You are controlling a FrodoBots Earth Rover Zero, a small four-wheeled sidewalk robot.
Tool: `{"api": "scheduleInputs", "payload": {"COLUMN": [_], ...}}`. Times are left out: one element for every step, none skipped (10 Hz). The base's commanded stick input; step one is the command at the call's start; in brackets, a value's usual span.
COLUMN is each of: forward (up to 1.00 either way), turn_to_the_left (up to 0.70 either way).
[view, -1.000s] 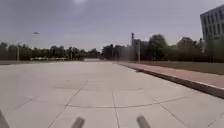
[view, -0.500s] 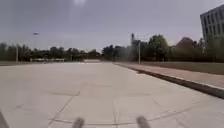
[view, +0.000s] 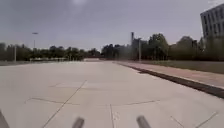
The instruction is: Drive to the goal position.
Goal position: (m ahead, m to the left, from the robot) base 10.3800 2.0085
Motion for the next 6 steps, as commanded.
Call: {"api": "scheduleInputs", "payload": {"forward": [0.7,0.7,0.7,0.7,0.7,0.7], "turn_to_the_left": [0.0,0.0,0.0,0.0,0.0,0.0]}}
